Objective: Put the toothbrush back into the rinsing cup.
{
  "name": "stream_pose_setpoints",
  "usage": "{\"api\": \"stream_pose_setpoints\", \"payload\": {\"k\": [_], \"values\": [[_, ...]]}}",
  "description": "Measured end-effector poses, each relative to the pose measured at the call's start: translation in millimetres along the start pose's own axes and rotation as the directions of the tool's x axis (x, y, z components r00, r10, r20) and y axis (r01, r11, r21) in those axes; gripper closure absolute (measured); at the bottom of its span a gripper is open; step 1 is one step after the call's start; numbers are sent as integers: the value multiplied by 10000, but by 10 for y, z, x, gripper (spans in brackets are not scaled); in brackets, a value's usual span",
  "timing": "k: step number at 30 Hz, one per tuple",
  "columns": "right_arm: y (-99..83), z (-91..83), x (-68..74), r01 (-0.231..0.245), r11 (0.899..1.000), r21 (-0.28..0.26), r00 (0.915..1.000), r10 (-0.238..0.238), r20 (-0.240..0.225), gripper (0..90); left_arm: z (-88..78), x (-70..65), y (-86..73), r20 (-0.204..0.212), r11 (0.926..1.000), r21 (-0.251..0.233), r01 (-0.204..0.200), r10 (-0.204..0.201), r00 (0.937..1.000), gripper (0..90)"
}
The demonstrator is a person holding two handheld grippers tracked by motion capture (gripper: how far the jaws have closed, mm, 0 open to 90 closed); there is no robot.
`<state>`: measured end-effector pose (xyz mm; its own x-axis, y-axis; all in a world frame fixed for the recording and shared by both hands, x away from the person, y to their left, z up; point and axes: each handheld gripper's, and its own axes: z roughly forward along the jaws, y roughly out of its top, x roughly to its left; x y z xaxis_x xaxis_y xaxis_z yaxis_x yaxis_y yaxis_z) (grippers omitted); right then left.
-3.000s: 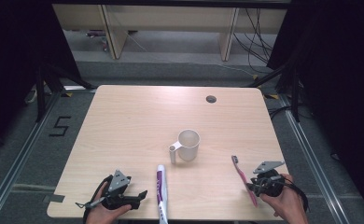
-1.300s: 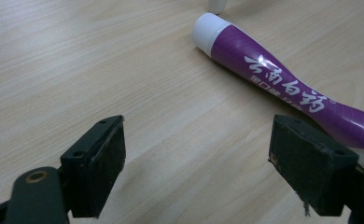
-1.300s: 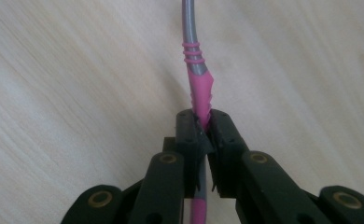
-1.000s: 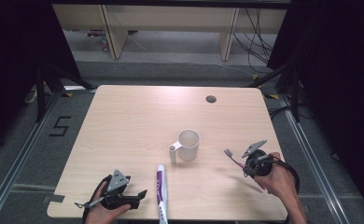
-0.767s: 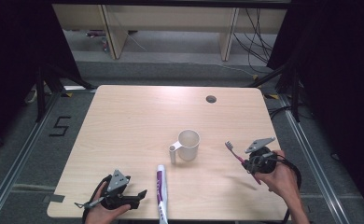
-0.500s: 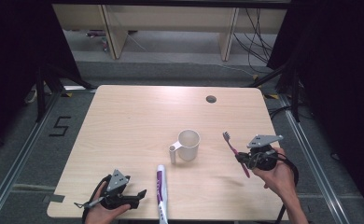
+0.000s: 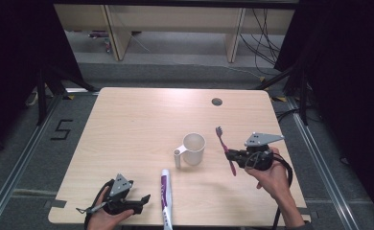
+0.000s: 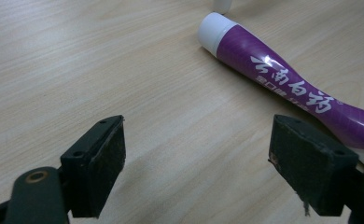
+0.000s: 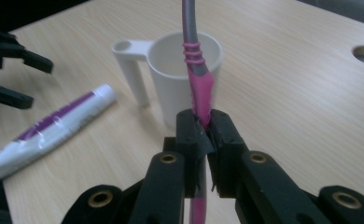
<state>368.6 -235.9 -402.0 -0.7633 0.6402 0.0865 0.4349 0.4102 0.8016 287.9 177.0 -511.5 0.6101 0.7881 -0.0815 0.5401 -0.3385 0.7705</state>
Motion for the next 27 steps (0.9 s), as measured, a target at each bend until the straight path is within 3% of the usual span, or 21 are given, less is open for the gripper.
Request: {"api": "stream_pose_setpoints", "payload": {"k": [2,3,7,12,20,21,24,27], "values": [[29,23,21,37,9999,-160,10000,-37,-34,838,3,1,-1,-24,10000,-17,7,-7,10000,185],[86,87,60,198,9982,-568,9997,-207,-162,839,0,0,1,-121,10000,-15,26,-26,9999,185],[177,173,132,359,9952,-910,9990,-381,-228,838,4,4,-1,-74,10000,-4,-4,4,10000,185],[333,380,269,396,9891,-1421,9967,-492,-648,838,2,1,-1,-36,10000,-22,25,-25,10000,185],[488,606,418,186,9820,-1879,9928,-403,-1124,838,0,-8,0,11,10000,-34,40,-40,10000,185],[505,635,427,134,9812,-1925,9900,-401,-1355,838,1,-5,0,39,10000,-15,12,-12,10000,185],[562,712,467,230,9763,-2151,9918,-493,-1180,839,2,-4,1,35,10000,-34,33,-33,10000,185],[597,743,473,226,9758,-2177,9893,-532,-1357,838,0,-9,1,18,10000,-42,3,-3,10000,185]]}}
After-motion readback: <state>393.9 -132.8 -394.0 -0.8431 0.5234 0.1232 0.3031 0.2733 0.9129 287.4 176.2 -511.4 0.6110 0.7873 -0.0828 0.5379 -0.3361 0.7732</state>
